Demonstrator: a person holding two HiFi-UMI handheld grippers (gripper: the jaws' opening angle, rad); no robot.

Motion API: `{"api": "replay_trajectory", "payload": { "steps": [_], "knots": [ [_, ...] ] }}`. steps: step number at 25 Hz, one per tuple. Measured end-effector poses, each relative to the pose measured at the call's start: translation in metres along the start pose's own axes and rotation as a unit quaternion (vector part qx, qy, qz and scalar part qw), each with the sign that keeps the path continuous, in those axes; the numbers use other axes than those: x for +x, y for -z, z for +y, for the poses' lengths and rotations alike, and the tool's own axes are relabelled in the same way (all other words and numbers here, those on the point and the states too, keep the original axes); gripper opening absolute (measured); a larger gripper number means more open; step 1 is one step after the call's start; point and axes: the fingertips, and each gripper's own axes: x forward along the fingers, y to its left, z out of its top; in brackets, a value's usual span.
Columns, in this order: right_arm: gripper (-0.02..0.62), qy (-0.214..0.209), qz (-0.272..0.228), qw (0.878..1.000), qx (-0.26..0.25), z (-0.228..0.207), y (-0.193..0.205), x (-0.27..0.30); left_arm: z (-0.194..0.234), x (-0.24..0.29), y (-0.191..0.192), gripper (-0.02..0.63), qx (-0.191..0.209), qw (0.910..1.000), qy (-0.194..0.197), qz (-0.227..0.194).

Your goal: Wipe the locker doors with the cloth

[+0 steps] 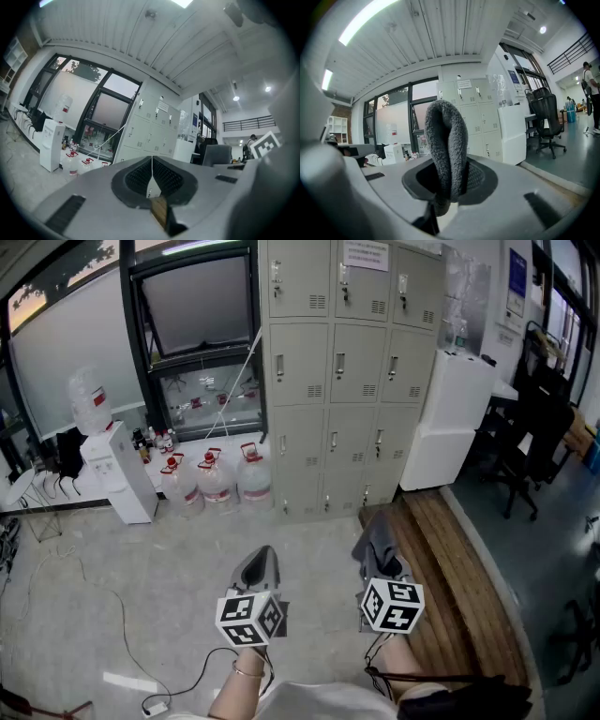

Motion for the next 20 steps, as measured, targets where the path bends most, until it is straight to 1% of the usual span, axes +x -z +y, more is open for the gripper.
{"api": "replay_trajectory", "payload": {
  "steps": [7,13,20],
  "knots": [
    [0.066,0.001,0.0,1.0,0.0,0.008,0.005,0.0,0.012,-0.007,0.0,0.011,-0.001,1.0,-0.005,-0.001],
    [0.067,-0.001,-0.003,1.0,-0.005,0.026,0.004,0.003,0.032,-0.013,-0.003,0.011,-0.006,0.9999,-0.014,-0.001],
    [0.071,0.013,-0.002,1.0,0.0,0.032,0.006,0.009,0.055,-0.012,0.0,0.011,-0.015,0.9997,-0.018,0.004]
  ]
}}
